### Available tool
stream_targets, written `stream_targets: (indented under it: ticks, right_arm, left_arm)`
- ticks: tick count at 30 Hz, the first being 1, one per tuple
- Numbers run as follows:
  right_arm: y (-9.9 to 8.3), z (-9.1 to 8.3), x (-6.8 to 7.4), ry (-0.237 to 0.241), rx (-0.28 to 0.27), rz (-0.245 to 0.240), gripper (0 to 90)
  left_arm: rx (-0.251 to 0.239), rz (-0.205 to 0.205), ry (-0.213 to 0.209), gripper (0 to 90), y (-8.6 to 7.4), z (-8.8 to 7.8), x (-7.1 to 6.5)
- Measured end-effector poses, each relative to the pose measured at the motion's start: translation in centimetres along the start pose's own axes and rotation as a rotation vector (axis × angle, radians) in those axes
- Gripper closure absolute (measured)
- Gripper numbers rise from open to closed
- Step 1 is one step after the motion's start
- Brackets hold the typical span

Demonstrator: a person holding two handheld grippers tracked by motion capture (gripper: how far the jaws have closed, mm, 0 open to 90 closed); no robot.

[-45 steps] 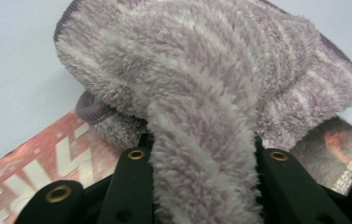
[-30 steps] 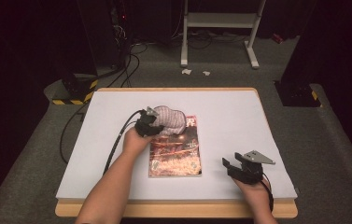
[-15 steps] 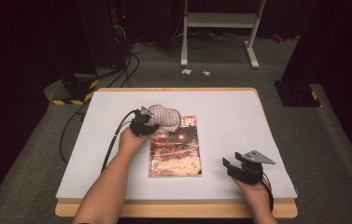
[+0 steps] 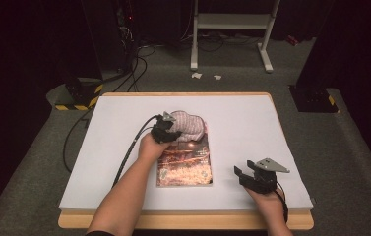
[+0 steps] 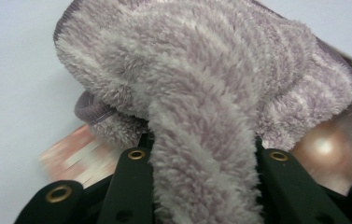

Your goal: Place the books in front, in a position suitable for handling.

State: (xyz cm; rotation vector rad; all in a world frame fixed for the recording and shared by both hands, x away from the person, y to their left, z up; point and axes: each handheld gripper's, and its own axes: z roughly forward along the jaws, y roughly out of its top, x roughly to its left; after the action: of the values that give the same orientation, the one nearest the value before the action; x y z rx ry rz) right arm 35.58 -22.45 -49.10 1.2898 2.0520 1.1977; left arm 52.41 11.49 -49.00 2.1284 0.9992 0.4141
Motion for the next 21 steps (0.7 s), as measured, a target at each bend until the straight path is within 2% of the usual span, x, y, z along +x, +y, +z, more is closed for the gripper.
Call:
stream_targets:
  ticks: [4, 8, 13, 16, 19, 21]
  right_arm:
    - [0.0, 0.0, 0.0, 0.003, -0.002, 0.004, 39.3]
    - [0.0, -0.1, 0.0, 0.005, -0.003, 0.004, 39.3]
    - [0.0, 0.0, 0.0, 0.009, -0.001, 0.005, 39.3]
    - [0.0, 0.0, 0.1, 0.011, -0.001, 0.007, 39.3]
    - [-0.1, 0.0, 0.1, 0.012, 0.000, 0.006, 39.2]
    - [-0.1, 0.0, 0.1, 0.011, 0.000, 0.005, 39.3]
  left_arm:
    - [-0.007, 0.004, -0.032, 67.9, 0.9, 1.1, -1.6]
    - [-0.006, 0.028, -0.054, 67.8, 1.8, 2.0, -3.2]
    - [-0.007, 0.036, -0.077, 67.9, 2.6, 2.8, -4.5]
    - [-0.005, 0.062, -0.075, 67.8, 2.8, 3.0, -4.7]
    - [0.000, 0.040, -0.091, 67.7, 2.7, 2.8, -4.0]
    - [0.005, 0.052, -0.083, 67.7, 2.5, 2.6, -3.7]
